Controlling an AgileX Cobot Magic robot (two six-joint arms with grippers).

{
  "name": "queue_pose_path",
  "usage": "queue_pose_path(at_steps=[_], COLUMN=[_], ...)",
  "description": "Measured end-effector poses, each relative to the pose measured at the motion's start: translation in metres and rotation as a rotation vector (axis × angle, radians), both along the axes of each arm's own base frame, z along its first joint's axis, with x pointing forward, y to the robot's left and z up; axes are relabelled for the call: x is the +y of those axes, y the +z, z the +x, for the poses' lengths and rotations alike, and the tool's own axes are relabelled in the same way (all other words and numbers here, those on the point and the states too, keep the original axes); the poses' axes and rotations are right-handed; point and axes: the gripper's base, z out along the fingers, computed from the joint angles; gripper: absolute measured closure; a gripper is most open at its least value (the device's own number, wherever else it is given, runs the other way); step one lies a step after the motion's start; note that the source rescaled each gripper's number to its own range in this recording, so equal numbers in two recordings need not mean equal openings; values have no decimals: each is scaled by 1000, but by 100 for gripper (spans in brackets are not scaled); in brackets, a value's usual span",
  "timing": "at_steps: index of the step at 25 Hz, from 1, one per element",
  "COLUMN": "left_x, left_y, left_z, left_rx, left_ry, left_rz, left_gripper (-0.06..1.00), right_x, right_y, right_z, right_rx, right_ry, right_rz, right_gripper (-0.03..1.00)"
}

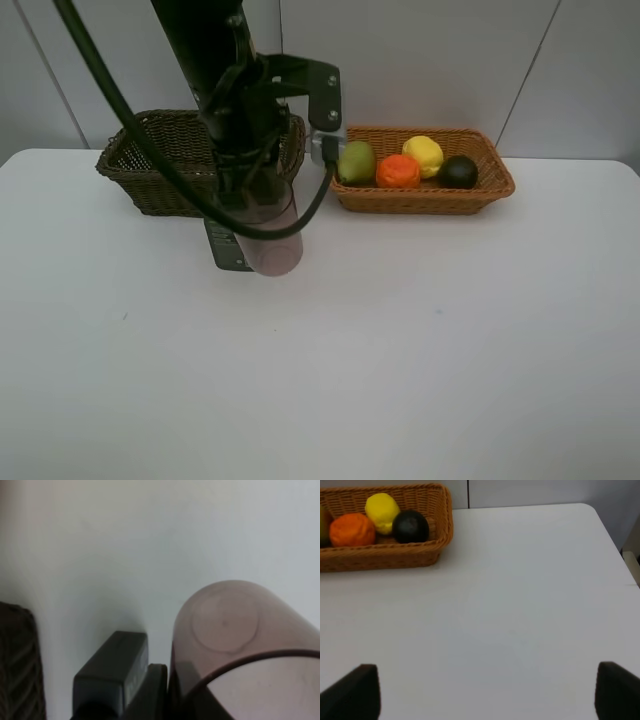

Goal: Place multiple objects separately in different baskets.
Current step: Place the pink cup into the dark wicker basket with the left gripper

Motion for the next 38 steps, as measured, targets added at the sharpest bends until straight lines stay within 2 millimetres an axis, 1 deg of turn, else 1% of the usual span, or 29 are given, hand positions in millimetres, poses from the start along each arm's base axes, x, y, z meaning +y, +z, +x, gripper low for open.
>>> queue_pose_path(at_steps=[8,9,11,12,13,15,19,25,29,31,34,35,37,38], left_x=[5,5,8,10,18,29,55,95,116,124,135,135,140,144], left_y=[79,79,95,104,115,123,126,131,131,126,110,110,96,77], left_z=[-5,-5,-3,-1,6,14,32,57,71,79,94,94,106,117], left_rx=[-169,-169,-215,-237,-270,-287,-285,-346,-364,-358,-334,-334,-317,-288], left_ry=[-5,-5,13,31,97,192,434,762,932,995,1076,1076,1113,1145], left_rz=[-115,-115,-136,-148,-162,-177,-202,-247,-306,-317,-312,-312,-298,-272], left_gripper=[94,94,94,94,94,94,94,94,94,94,94,94,94,94], right_x=[0,0,0,0,0,0,0,0,0,0,0,0,0,0], right_y=[0,0,0,0,0,0,0,0,0,0,0,0,0,0], right_z=[0,0,0,0,0,0,0,0,0,0,0,0,0,0], right_rx=[0,0,0,0,0,0,0,0,0,0,0,0,0,0], right_ry=[0,0,0,0,0,0,0,0,0,0,0,0,0,0], right_rz=[0,0,0,0,0,0,0,0,0,0,0,0,0,0], right_gripper=[9,9,9,9,9,9,9,9,9,9,9,9,9,9])
